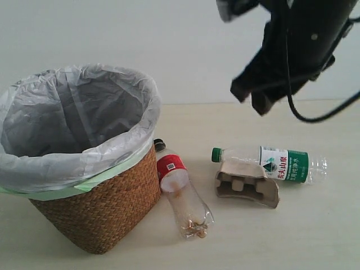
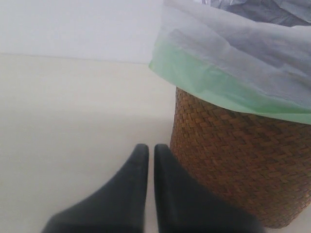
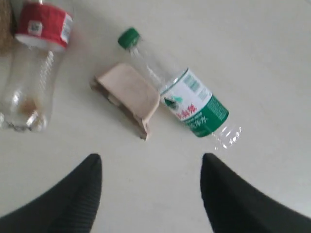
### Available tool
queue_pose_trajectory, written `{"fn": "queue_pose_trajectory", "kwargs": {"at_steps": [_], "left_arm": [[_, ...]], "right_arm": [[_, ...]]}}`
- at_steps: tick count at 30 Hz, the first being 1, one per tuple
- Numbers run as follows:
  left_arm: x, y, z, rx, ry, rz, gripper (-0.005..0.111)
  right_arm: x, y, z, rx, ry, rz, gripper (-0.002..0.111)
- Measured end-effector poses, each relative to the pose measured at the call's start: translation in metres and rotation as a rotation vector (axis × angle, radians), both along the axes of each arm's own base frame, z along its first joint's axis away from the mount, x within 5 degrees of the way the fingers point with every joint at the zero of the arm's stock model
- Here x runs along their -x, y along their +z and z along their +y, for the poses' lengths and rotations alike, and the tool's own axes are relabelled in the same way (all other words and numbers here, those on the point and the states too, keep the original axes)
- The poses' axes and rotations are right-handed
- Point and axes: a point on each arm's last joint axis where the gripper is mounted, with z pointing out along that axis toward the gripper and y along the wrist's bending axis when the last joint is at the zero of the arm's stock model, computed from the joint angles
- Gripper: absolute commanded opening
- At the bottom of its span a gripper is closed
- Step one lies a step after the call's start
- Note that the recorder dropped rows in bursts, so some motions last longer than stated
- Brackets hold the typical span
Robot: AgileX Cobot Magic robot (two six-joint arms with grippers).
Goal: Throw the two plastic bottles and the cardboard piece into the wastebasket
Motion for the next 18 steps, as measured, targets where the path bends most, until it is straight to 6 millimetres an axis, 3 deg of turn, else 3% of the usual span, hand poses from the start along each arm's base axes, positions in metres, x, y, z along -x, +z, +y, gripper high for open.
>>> {"fn": "queue_pose_trajectory", "kwargs": {"at_steps": [8,18], "left_arm": [[0.0,0.0,0.0,0.0,0.0,0.0,0.004],[0.0,0.0,0.0,0.0,0.0,0.0,0.004]], "right_arm": [[0.0,-0.066,-0.005,0.118,0.094,0.027,0.067],[-0.03,-0.142,0.017,0.152,0.164,0.078,0.067]]}}
